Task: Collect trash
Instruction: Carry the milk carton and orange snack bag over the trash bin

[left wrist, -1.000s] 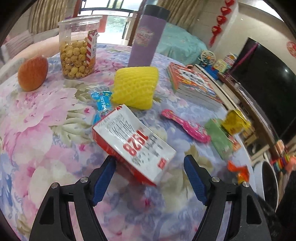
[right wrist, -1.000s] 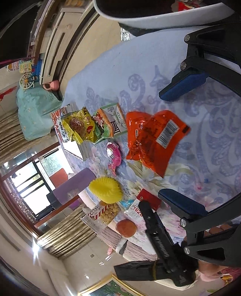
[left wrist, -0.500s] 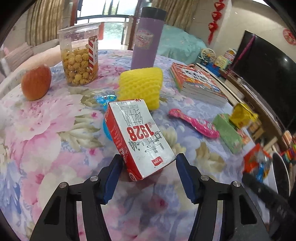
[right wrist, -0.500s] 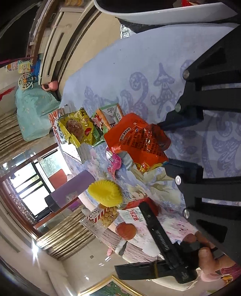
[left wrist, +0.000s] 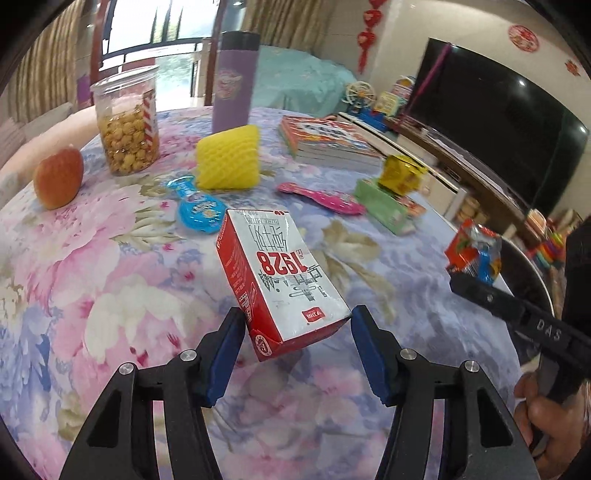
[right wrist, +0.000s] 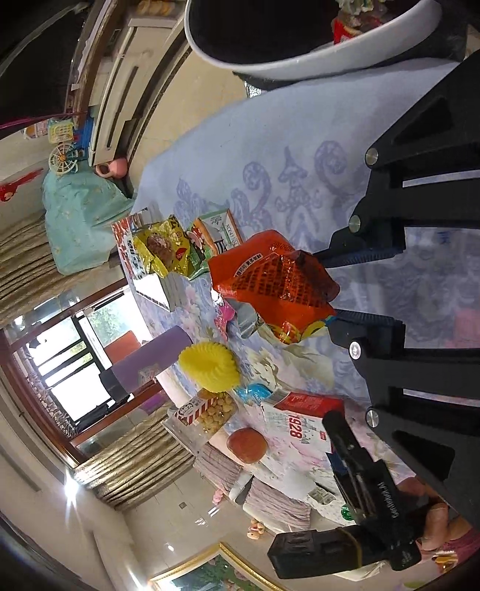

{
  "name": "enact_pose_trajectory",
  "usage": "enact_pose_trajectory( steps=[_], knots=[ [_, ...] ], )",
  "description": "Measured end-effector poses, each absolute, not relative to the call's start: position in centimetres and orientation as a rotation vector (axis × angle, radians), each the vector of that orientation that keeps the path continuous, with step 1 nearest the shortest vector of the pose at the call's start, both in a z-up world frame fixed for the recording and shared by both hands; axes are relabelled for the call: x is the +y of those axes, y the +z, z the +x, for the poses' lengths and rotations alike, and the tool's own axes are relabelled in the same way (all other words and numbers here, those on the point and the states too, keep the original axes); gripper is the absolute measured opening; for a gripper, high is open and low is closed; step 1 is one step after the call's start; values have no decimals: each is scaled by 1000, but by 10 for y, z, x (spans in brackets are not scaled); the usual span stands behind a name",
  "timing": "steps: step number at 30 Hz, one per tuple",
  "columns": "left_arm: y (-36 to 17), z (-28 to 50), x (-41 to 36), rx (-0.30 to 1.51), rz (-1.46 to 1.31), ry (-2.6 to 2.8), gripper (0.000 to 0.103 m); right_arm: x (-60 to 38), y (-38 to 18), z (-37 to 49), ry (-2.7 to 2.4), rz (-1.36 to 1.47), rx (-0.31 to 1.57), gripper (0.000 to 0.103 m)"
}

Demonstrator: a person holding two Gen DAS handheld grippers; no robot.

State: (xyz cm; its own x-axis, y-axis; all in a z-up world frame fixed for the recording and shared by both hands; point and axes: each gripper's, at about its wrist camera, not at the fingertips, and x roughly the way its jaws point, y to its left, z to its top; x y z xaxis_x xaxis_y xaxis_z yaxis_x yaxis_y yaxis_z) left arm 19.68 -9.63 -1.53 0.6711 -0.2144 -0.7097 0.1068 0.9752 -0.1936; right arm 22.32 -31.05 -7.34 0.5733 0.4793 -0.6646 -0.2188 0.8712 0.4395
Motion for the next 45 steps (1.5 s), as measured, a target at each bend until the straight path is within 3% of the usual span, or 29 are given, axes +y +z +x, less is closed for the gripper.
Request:
enact_pose_trajectory(
  steps=[14,15,16,19,45],
  knots=[
    [-31,189,-109,879,-115,-135,61,-330,-72,201,385,356,864,22],
    [-32,192,-112,875,-106,-126,61,-330,-72,201,385,358,864,22],
    [-33,193,-114,873,-95,-118,54,-330,-72,201,384,359,863,22],
    [-34,193,-118,862,-79,-118,53,-332,-70,200,382,362,857,22],
    [9,178,-211,769,25,-443,53,-411,-47,168,243,375,790,22]
  ],
)
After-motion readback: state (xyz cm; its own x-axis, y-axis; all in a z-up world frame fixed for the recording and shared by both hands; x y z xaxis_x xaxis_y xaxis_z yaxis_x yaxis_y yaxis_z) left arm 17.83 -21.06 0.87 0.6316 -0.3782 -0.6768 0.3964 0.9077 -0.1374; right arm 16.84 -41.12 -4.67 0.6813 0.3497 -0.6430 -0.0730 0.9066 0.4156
